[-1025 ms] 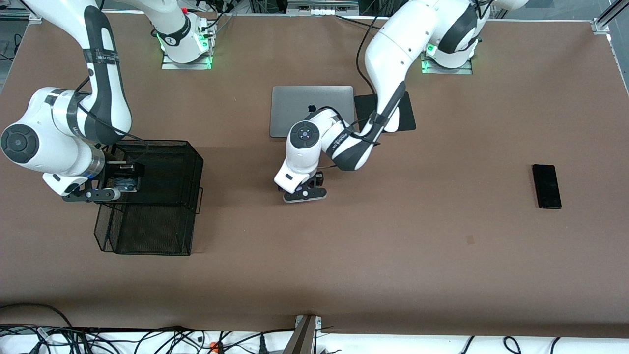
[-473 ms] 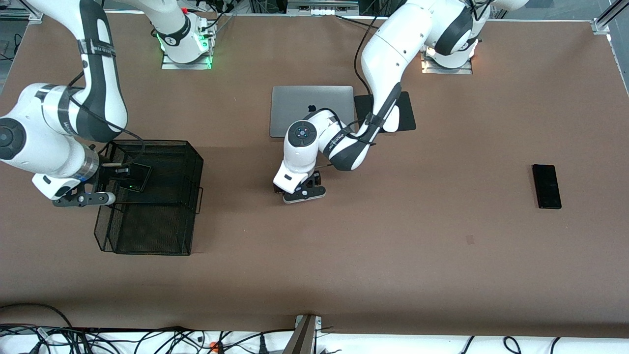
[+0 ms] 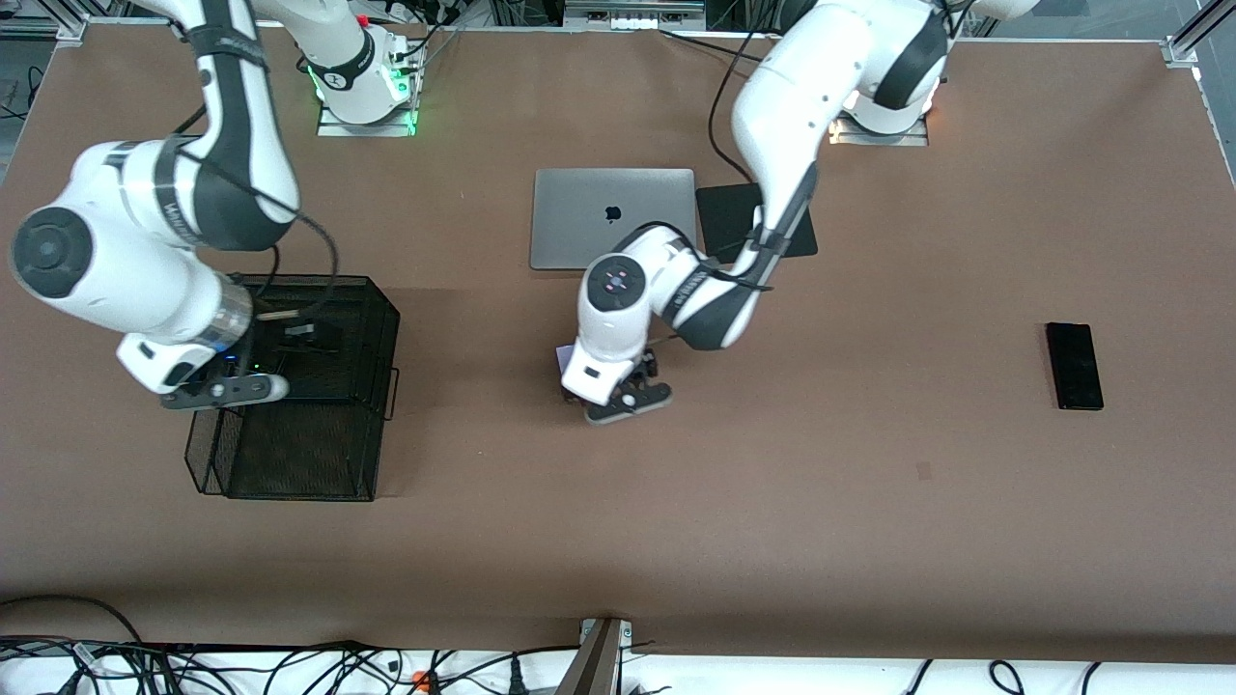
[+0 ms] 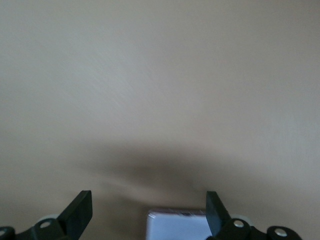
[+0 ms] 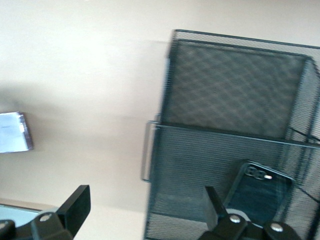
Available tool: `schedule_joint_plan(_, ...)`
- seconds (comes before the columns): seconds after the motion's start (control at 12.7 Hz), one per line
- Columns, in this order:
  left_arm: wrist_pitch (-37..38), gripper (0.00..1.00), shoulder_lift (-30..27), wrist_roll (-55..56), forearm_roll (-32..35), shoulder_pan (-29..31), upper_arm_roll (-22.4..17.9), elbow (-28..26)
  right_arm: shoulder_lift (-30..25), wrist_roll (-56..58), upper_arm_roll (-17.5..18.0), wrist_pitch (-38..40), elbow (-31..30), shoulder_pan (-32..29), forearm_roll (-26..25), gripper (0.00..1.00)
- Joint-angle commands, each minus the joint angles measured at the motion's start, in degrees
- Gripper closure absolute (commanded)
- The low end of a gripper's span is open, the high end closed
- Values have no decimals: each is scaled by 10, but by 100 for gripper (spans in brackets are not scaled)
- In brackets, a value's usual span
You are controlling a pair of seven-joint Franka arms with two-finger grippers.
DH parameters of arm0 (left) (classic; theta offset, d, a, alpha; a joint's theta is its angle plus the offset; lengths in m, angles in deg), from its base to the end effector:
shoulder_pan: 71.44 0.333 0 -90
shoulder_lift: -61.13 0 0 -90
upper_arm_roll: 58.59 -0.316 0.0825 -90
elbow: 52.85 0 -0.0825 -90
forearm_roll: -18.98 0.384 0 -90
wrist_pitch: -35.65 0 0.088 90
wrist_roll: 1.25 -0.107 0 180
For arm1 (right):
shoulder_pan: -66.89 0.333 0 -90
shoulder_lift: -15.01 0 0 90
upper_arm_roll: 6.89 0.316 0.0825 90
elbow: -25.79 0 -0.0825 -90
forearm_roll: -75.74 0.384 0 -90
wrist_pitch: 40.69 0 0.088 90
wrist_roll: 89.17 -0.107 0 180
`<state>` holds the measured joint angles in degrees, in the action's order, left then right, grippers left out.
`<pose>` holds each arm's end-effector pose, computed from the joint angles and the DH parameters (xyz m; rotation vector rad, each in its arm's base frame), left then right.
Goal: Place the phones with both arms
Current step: 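Grasp the white phone with the right gripper while the left gripper reaches the tall phone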
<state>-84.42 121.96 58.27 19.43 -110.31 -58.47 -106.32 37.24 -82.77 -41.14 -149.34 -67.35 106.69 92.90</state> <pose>0.6212 -0.5015 0.2345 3.0184 0.5429 0.1069 0.6384 0.1273 0.4244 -3.0676 -0.2080 0.0674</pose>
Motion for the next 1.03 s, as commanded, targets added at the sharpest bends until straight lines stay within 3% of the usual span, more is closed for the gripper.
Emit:
schedule_joint_plan(0.0, 81, 0, -66, -83, -26, 46, 8, -28, 20, -23, -6, 12, 30, 41, 12, 1)
schedule_joint_plan(0.16, 154, 0, -104, -152, -26, 76, 7, -78, 48, -77, 4, 12, 64, 82, 13, 1)
schedule_joint_plan(0.32, 161, 0, -157, -221, -18, 111, 5, -174, 93, -118, 53, 7, 118, 85, 31, 1)
schedule_joint_plan(0.55, 157, 0, -208, -323, 26, 171, 1, -276, 174, -144, 108, -6, 204, 85, 35, 1)
schedule_joint_plan(0.79, 131, 0, -261, -452, 75, 243, 1, -366, 220, -135, 153, -73, 209, 87, 28, 0)
schedule_joint_plan(0.95, 85, 0, -303, -534, 110, 300, 1, -434, 247, -111, 163, -103, 209, 92, 28, 0)
